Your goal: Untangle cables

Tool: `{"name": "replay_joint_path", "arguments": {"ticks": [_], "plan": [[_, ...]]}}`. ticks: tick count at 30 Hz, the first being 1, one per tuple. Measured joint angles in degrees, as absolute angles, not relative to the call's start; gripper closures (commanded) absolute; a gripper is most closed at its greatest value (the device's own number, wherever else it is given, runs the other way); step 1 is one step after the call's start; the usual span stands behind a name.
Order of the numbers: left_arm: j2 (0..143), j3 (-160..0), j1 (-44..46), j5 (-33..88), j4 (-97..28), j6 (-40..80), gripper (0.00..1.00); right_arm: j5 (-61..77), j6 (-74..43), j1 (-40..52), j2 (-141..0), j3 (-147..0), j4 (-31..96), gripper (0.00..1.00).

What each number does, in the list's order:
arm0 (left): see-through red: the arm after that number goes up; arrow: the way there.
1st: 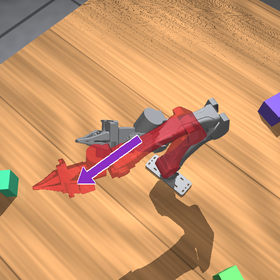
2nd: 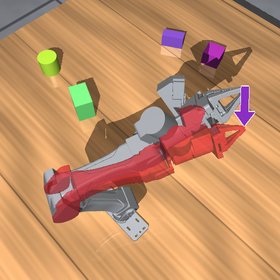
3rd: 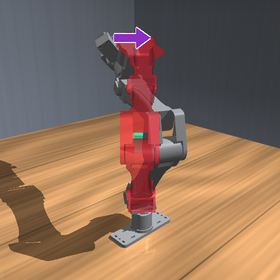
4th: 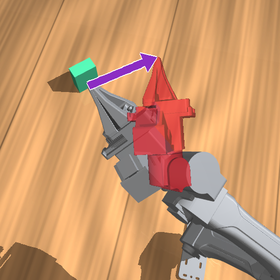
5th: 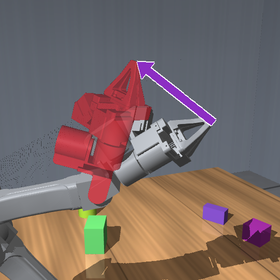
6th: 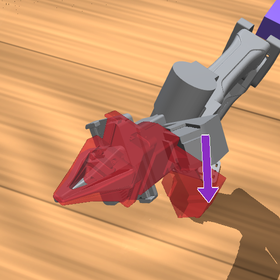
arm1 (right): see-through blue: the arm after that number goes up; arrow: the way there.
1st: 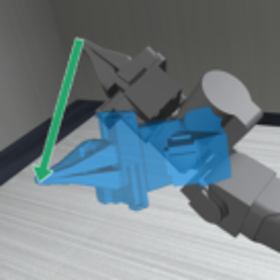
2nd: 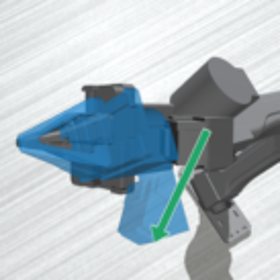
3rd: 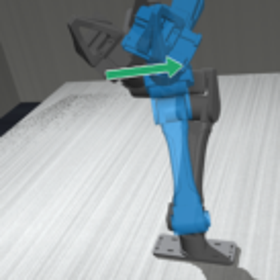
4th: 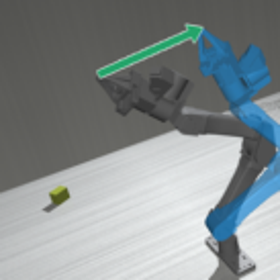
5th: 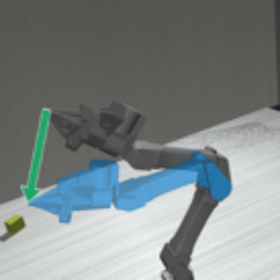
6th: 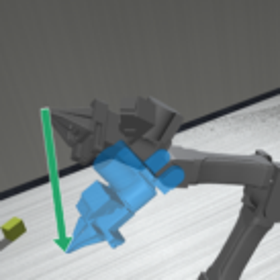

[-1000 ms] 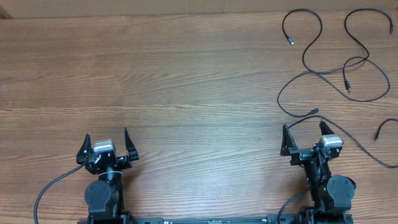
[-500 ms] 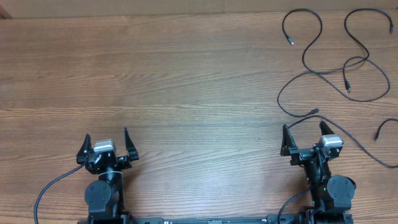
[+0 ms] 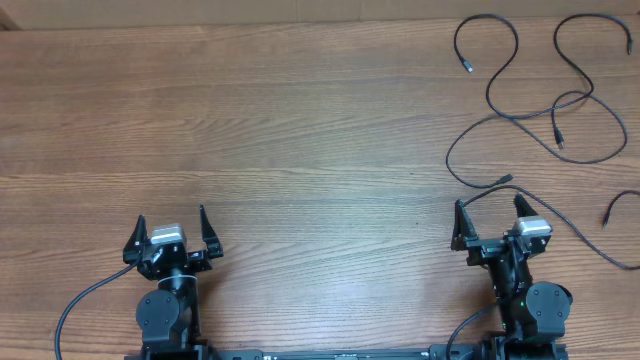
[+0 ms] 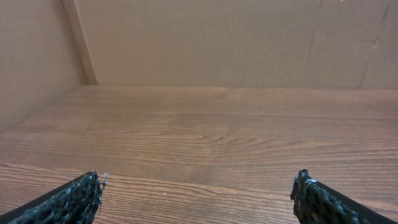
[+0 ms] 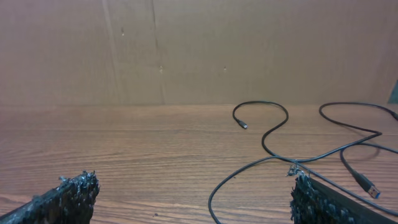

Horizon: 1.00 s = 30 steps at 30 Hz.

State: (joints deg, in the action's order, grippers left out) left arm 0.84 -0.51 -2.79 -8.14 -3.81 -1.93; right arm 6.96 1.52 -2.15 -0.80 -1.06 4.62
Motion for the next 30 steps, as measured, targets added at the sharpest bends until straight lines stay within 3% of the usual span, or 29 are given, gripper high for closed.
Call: {"name": "replay_joint_path", "arguments": {"ticks": [30], "plan": [[0.84,-0.51,-2.79,-8.14,-3.81,-1.93,0.01,4.05,5.34,-2.15,-0.78,-1.06,5.15,0.0]]}}
